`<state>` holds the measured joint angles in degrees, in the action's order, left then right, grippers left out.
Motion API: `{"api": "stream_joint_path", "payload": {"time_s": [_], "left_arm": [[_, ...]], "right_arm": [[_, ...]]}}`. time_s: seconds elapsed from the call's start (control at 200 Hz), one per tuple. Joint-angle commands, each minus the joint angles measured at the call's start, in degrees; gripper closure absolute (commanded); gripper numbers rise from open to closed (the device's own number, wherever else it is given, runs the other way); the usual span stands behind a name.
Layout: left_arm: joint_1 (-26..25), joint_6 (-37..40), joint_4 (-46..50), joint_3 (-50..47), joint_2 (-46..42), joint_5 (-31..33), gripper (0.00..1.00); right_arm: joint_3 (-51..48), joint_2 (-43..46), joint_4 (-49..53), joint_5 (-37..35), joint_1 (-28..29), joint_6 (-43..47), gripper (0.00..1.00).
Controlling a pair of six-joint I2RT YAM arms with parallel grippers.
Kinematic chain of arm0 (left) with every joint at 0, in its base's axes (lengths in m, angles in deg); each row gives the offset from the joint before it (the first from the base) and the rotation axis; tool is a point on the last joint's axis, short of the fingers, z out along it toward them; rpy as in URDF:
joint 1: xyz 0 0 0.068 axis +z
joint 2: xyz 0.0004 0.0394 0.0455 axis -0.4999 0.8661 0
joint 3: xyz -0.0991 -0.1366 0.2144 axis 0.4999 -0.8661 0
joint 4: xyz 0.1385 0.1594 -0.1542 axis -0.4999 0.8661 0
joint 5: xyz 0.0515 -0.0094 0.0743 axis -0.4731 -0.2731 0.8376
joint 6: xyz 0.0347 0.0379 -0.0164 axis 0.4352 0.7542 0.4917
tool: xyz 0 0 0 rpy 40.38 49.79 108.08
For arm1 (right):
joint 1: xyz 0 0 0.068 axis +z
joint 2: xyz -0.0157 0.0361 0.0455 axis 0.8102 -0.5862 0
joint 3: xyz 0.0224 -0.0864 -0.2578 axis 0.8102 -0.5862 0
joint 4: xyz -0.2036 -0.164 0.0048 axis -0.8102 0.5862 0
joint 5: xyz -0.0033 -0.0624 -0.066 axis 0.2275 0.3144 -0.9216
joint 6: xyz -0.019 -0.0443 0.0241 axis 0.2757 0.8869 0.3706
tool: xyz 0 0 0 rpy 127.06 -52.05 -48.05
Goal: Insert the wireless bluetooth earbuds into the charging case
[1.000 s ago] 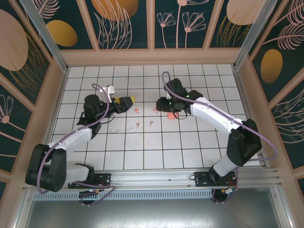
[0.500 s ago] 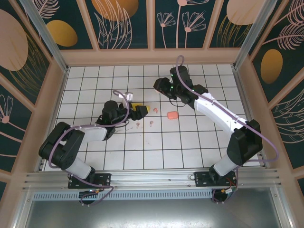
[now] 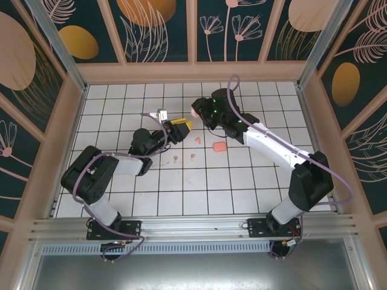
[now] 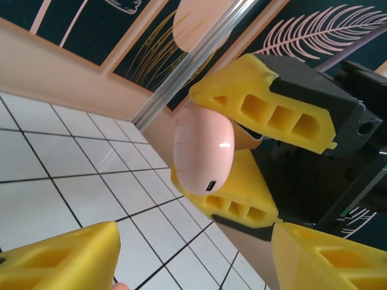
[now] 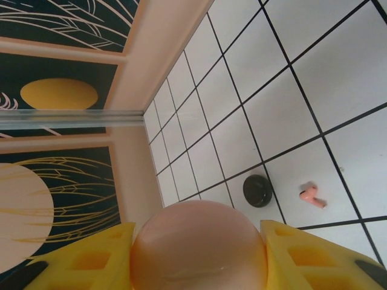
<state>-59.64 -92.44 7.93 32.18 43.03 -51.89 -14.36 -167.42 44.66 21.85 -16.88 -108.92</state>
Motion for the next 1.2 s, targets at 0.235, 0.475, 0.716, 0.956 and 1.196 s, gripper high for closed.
{"api": "stream_joint_path", "payload": {"time_s": [0.235,0.475,0.716,0.956,1.196], "left_arm": [[-0.2,-2.1,-6.3,4.4,4.0,0.1,0.41],[-0.2,-2.3,-6.7,5.9,5.3,-0.2,0.46],[-0.2,-2.5,-7.1,6.7,6.4,-0.5,0.58],[-0.2,-3.0,-7.8,7.0,6.9,-1.0,0.74],[-0.2,-3.4,-8.6,7.8,7.4,-1.2,0.86]], "right_arm": [[1.5,-1.1,-2.8,-2.2,2.2,-4.0,0.68],[1.4,-1.3,-3.0,-2.1,2.6,-4.0,0.69],[1.3,-1.3,-3.3,-1.8,2.6,-3.9,0.69],[1.3,-1.4,-4.1,-1.0,2.6,-3.9,0.69],[1.2,-1.4,-4.5,-0.4,2.9,-4.2,0.69]]}}
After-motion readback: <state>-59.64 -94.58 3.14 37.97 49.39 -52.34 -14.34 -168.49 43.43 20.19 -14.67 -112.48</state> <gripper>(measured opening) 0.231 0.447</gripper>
